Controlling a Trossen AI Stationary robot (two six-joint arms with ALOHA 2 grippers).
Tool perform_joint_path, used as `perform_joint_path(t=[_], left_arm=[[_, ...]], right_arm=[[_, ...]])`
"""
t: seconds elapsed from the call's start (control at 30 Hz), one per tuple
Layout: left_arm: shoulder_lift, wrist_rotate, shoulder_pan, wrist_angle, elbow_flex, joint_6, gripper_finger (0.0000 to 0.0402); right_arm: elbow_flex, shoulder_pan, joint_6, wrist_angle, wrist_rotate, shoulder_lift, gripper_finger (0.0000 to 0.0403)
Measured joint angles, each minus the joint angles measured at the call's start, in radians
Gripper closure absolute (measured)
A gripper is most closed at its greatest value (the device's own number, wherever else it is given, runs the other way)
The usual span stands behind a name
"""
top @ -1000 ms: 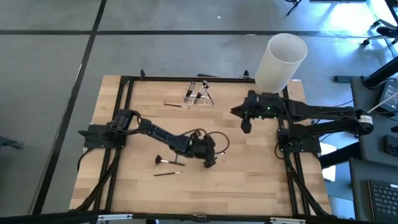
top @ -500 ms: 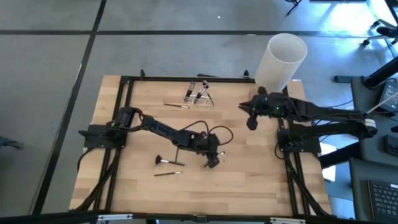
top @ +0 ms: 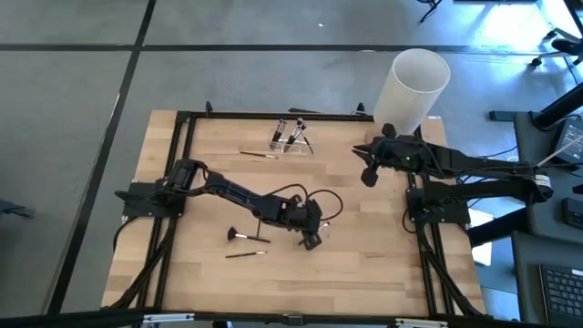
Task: Pick & Place Makeup Brushes
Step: Put the eyeshadow brush into the transparent organizer
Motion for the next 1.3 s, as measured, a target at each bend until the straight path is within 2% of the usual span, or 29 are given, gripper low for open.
perform_joint_path(t=[1.07,1.3], left_arm=[[0.051,0.011,-0.021,0.027,-0.007,0.031,0.0270],[0.059,0.016,-0.021,-0.036,-0.003,-0.001,0.0296]], right_arm=[[0.000,0.000,0.016,-0.026,0.000,0.000,0.0347],[0.000,0.000,0.024,-0.027,0.000,0.000,0.0347]])
